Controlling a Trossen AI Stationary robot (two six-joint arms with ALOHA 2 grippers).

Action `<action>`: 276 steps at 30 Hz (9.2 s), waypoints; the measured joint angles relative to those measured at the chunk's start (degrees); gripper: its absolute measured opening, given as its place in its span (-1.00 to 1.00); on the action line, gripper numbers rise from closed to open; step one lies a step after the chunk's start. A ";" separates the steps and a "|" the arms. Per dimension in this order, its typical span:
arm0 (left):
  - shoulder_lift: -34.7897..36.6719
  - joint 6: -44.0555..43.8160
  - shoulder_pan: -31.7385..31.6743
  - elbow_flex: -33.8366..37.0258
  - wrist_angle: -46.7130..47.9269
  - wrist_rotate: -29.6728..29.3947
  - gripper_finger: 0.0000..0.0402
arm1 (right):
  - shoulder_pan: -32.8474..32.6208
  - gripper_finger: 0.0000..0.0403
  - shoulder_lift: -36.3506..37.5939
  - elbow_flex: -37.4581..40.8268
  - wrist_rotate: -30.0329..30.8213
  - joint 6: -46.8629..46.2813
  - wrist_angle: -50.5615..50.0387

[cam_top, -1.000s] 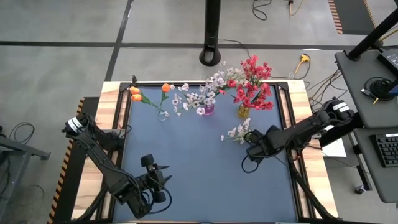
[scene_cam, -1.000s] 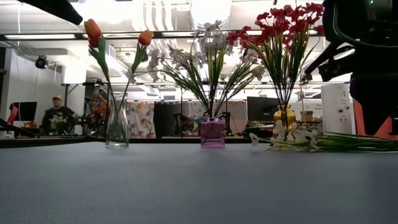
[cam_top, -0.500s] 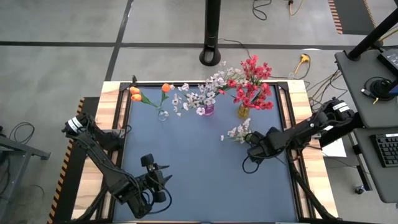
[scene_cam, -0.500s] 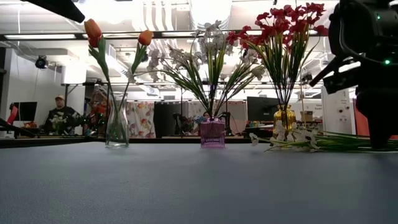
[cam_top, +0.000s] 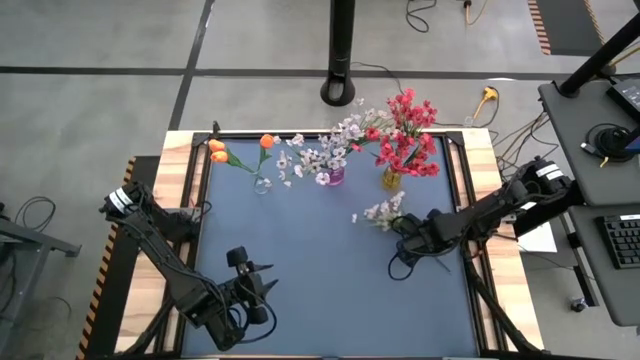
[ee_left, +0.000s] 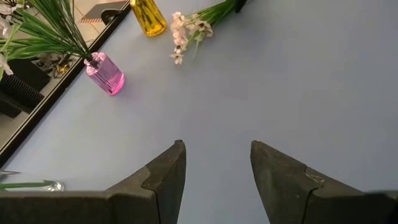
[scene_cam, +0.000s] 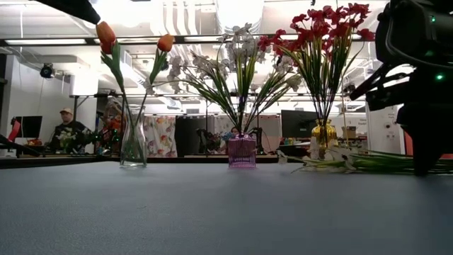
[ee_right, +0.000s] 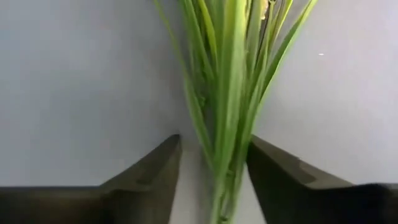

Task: Sort flowers into vase by color
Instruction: Put the white flowers into the pink vase

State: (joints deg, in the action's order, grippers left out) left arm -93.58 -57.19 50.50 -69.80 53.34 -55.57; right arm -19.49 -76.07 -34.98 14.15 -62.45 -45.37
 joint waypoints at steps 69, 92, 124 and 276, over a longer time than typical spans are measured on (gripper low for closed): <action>0.00 63.38 -11.80 17.84 -78.47 6.90 -0.18 | -5.38 -0.94 -16.25 -8.34 -9.77 79.12 119.37; 1.64 62.69 -14.49 18.14 -78.63 14.21 -0.18 | -4.48 -0.94 -19.83 -14.48 -9.03 83.99 116.63; 1.43 62.44 -16.56 18.14 -82.23 15.06 -0.94 | -4.38 -0.94 -20.44 -17.99 -6.41 84.93 112.80; 33.99 59.94 -17.14 33.33 -62.30 0.59 0.06 | 30.92 -0.91 -17.95 -14.40 9.92 74.83 83.43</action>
State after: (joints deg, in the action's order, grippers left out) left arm -59.59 2.75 33.36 -36.47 -8.96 -54.98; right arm 11.43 -94.02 -49.39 24.07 12.38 38.06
